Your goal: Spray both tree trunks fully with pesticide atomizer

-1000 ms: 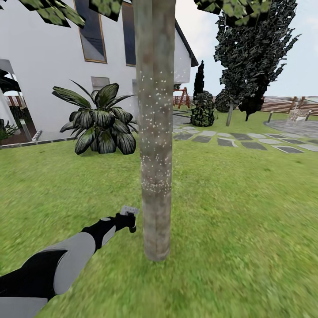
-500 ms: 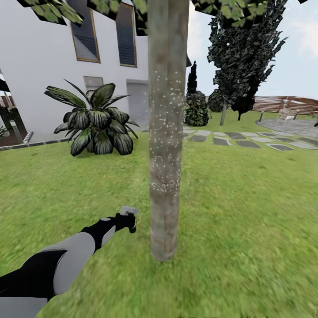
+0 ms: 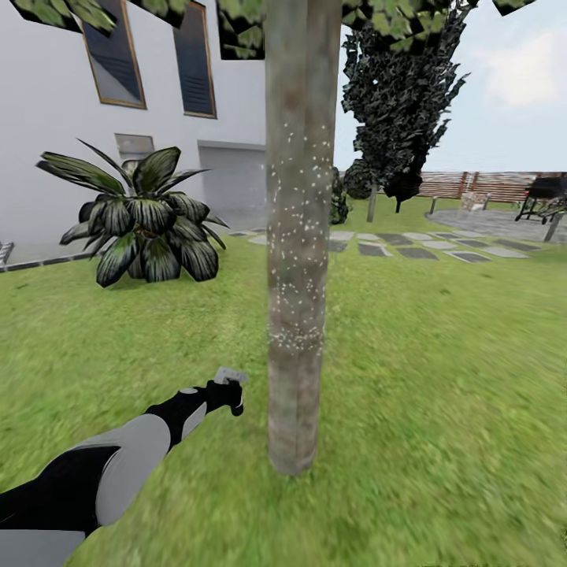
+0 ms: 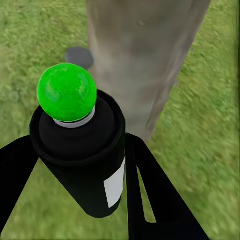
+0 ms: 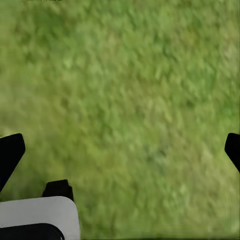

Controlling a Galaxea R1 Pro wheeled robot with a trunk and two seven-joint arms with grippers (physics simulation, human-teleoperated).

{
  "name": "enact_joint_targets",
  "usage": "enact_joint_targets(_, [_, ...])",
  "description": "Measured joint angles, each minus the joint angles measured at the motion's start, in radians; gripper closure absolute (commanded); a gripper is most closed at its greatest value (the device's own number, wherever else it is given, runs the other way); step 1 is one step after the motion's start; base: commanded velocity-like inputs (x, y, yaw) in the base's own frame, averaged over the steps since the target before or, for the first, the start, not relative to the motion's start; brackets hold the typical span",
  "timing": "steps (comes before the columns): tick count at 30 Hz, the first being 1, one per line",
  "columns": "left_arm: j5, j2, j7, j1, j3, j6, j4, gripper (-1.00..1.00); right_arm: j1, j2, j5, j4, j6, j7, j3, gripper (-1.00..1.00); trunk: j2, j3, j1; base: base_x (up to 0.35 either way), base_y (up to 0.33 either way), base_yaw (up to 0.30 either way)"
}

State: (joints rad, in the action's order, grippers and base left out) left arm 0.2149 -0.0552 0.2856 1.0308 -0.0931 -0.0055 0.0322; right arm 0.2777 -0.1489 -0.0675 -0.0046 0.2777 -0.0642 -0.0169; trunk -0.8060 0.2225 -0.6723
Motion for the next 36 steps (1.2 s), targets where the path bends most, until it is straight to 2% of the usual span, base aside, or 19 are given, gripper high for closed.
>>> enact_joint_targets(5, [0.0, 0.0, 0.0, 0.0, 0.0, 0.001, 0.0, 1.0, 0.0, 0.0, 0.0, 0.0, 0.0, 0.001, 0.0, -1.0, 0.0, 0.0, 0.0, 0.039, 0.344, -0.131])
enact_joint_targets(20, [0.0, 0.0, 0.0, 0.0, 0.0, 0.002, 0.0, 1.0, 0.0, -0.001, 0.0, 0.0, 0.0, 0.0, 0.0, -1.0, 0.0, -0.009, 0.0, 0.0, 0.35, -0.265])
enact_joint_targets(36, [0.0, -0.001, 0.0, 0.0, 0.0, 0.003, 0.0, 1.0, 0.0, 0.0, 0.0, 0.0, -0.002, 0.001, 0.0, -1.0, 0.0, -0.005, 0.0, 0.072, 0.35, -0.068])
